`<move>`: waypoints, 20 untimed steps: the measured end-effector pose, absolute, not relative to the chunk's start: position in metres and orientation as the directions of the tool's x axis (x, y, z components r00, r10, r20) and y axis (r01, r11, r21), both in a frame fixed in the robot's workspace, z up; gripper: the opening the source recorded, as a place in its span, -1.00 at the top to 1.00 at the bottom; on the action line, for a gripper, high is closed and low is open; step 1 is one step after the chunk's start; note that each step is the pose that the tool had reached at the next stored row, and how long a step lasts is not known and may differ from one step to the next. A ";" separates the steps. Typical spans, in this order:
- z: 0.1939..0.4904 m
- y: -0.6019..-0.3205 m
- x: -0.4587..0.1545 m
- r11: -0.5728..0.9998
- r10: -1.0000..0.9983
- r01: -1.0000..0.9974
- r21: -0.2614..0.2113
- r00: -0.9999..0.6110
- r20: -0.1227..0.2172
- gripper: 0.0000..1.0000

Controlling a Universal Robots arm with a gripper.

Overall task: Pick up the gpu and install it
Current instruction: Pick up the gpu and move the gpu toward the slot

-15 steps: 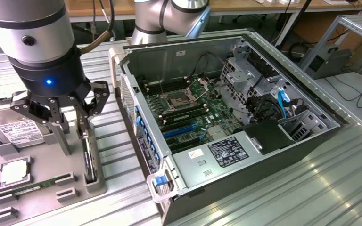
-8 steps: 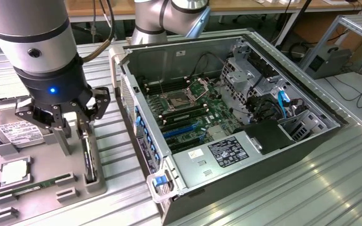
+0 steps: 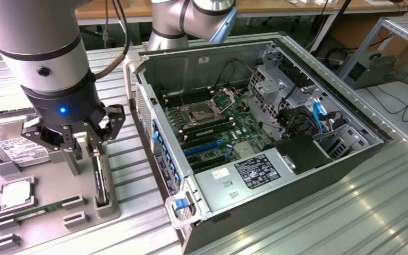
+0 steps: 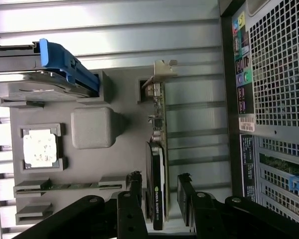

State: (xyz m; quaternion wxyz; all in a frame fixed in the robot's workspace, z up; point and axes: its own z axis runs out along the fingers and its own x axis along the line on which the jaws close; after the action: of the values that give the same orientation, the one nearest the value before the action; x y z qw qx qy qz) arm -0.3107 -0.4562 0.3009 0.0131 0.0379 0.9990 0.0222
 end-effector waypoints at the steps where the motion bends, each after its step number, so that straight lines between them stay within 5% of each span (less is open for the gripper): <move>1: 0.299 -0.456 -0.311 0.996 0.076 0.075 0.045 -0.997 -0.024 0.15; 20: 0.281 -0.460 -0.311 0.996 0.076 0.075 0.045 -0.997 -0.024 0.15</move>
State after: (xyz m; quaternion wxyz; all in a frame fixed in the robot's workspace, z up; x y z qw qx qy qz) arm -0.3108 -0.4599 0.2807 0.0130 0.0379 0.9989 0.0221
